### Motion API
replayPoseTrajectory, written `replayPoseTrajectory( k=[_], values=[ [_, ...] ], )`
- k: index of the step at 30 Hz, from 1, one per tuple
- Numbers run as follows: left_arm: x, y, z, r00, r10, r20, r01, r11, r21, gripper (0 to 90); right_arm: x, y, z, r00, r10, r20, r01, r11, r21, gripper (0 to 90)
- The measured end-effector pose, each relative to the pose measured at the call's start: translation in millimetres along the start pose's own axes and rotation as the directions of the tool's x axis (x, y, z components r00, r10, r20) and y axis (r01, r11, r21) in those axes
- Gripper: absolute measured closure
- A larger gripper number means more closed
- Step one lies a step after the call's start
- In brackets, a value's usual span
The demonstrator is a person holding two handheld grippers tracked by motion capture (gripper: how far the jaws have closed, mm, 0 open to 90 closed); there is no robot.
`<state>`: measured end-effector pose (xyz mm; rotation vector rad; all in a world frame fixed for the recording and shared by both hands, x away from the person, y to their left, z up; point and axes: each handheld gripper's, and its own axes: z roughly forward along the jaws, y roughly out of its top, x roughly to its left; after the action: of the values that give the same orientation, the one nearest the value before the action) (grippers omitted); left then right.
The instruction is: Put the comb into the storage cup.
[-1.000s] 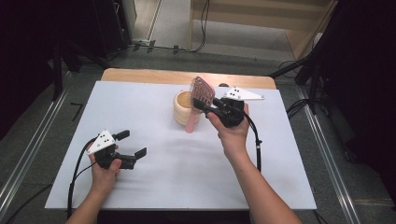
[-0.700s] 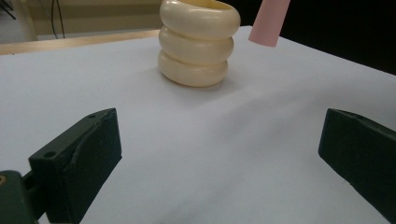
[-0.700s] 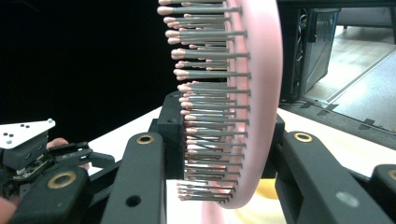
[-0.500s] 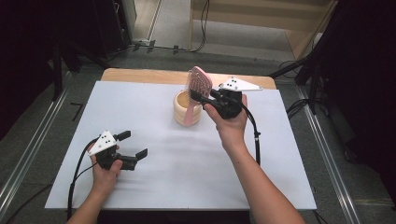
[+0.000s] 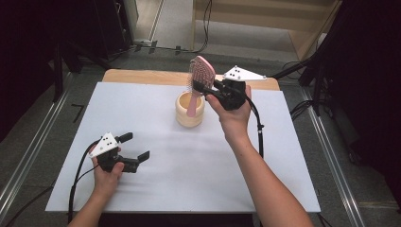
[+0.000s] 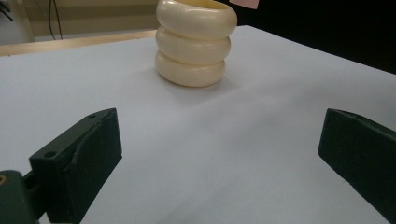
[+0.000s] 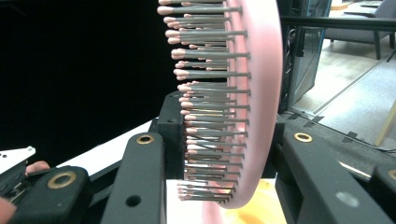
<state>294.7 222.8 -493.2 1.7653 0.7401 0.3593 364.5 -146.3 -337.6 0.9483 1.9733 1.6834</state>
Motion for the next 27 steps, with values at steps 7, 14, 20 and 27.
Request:
replayPoseTrajectory(
  k=[7,14,20,27],
  values=[
    [-0.2,0.0,0.3,1.0000,0.002,-0.003,-0.002,1.0000,0.000,0.0,-4.1,7.0,-0.5,0.9999,-0.003,0.017,0.003,1.000,-0.010,62.1],
    [-0.4,-0.1,0.6,1.0000,0.007,-0.005,-0.007,1.0000,0.005,1.0,-10.5,11.5,4.2,0.9994,-0.002,0.034,0.003,1.000,-0.026,62.0],
    [-1.0,0.0,0.6,0.9999,0.012,-0.005,-0.012,0.9999,0.007,1.0,-14.1,10.9,11.4,0.9988,0.001,0.048,0.001,0.999,-0.042,62.0],
    [-1.3,0.0,1.1,0.9999,0.017,0.001,-0.017,0.9998,0.011,1.0,-20.2,5.7,21.7,0.9976,-0.002,0.069,0.004,0.999,-0.034,62.0]
  ],
)
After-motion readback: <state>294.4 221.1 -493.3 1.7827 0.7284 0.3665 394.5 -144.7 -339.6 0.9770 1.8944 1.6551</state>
